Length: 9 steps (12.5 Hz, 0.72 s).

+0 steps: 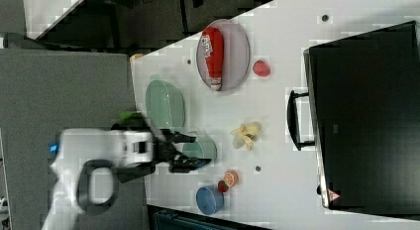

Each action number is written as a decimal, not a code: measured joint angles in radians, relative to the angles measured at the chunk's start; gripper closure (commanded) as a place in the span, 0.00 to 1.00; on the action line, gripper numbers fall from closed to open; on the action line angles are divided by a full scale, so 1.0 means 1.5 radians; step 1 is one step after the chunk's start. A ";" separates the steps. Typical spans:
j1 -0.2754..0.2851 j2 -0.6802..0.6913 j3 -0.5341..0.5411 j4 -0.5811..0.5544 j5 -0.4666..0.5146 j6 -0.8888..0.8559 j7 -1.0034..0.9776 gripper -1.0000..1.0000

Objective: Pick banana from table and place on oven.

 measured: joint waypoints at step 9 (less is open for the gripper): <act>0.014 0.200 0.019 -0.053 0.012 0.273 0.002 0.00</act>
